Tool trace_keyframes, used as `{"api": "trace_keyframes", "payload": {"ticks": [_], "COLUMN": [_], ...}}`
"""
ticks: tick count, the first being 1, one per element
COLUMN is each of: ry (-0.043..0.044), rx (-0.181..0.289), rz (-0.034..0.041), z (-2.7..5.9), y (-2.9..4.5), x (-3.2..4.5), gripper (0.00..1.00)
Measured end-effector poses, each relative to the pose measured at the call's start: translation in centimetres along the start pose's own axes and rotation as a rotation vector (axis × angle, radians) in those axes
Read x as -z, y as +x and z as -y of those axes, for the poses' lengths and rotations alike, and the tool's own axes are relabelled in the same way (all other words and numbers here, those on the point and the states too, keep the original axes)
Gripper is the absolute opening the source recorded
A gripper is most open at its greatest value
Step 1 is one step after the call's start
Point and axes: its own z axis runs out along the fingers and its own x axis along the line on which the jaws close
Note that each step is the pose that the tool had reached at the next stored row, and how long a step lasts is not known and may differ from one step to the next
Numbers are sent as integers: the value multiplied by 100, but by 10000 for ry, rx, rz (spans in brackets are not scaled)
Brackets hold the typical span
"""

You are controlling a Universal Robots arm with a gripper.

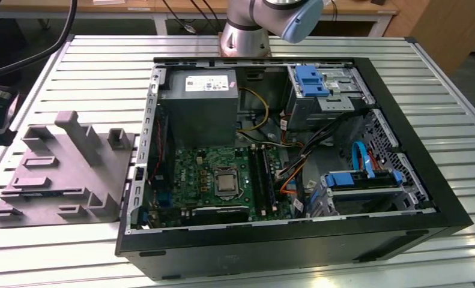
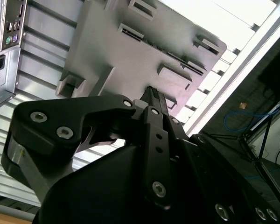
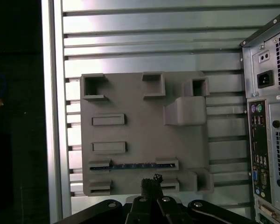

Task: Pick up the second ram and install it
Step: 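Pick up the second ram and move it above second insertion slot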

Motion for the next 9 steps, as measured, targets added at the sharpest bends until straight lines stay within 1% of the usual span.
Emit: {"api": "trace_keyframes", "payload": {"ticks": [2,9], "ry": [-4,-38], "rx": [238,1506], "rz": [-11,-67], "z": [0,0], "y": [1,0], "x": [0,-5], "gripper": [10,10]}}
